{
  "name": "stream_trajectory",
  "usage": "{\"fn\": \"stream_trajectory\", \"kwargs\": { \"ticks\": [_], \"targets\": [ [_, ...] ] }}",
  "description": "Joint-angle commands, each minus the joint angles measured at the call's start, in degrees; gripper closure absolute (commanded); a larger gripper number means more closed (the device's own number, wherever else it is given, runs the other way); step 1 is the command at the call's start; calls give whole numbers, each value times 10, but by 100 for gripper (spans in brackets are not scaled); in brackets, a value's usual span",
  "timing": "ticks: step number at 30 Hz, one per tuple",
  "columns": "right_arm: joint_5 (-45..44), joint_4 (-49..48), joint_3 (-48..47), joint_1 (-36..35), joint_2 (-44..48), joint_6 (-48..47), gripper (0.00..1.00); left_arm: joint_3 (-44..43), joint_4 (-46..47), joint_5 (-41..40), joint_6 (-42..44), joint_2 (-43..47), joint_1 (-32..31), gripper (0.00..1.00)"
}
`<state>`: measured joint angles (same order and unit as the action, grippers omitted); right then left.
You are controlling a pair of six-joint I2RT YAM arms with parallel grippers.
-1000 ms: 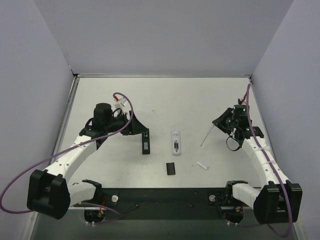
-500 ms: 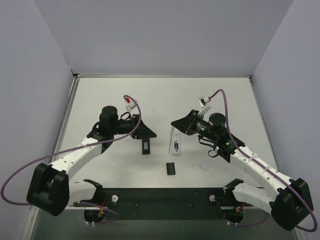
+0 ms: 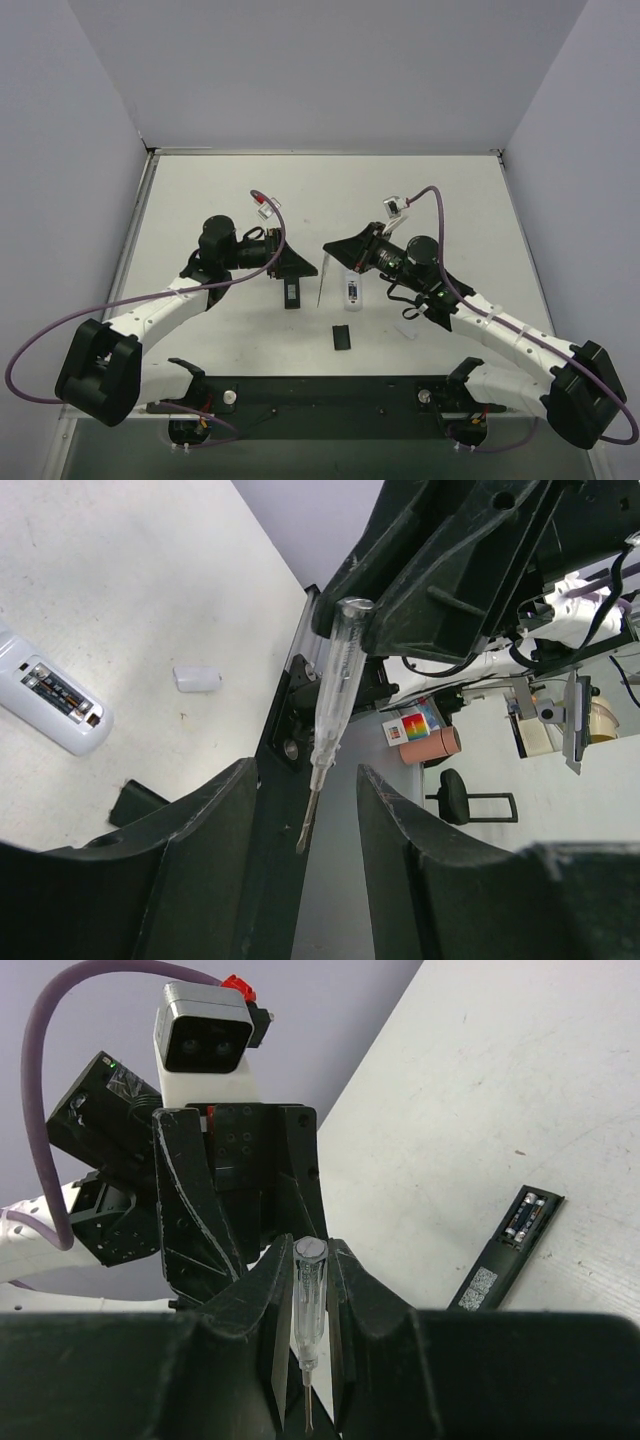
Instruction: Unload the batteries from the remote control
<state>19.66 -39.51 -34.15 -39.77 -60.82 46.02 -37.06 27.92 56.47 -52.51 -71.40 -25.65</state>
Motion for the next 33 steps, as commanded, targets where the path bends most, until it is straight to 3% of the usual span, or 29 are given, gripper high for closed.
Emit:
{"fn": "stream_trajectory", "kwargs": {
  "ticks": [1, 22, 24, 26, 27, 28, 30, 31, 33],
  "targets": [
    [-25, -60, -16, -12, -10, -27, 100, 0, 56, 20, -15, -6, -6, 46],
    [-48, -154, -2, -15, -26, 4, 100, 3, 59, 15, -15, -7, -20, 57],
    [-47, -158, -2, -15, -30, 8, 100, 4, 71, 18, -17, -8, -20, 66],
    [-49, -159, -2, -15, -33, 14, 96, 5, 77, 22, -18, -8, -21, 78],
    [-49, -158, -3, -15, -33, 17, 95, 5, 78, 22, -17, -8, -20, 94],
    [-49, -146, -6, -15, -33, 18, 90, 4, 79, 21, -11, -9, -21, 100],
    [-59, -113, -14, -15, -30, 20, 82, 3, 73, 17, 0, -5, -20, 100],
    [-66, -60, -28, -15, -25, 20, 72, 6, 71, 15, 16, 4, -20, 100],
    [-88, 18, -52, -15, -18, 21, 61, 3, 33, -10, 44, 19, -20, 100]
  ]
}}
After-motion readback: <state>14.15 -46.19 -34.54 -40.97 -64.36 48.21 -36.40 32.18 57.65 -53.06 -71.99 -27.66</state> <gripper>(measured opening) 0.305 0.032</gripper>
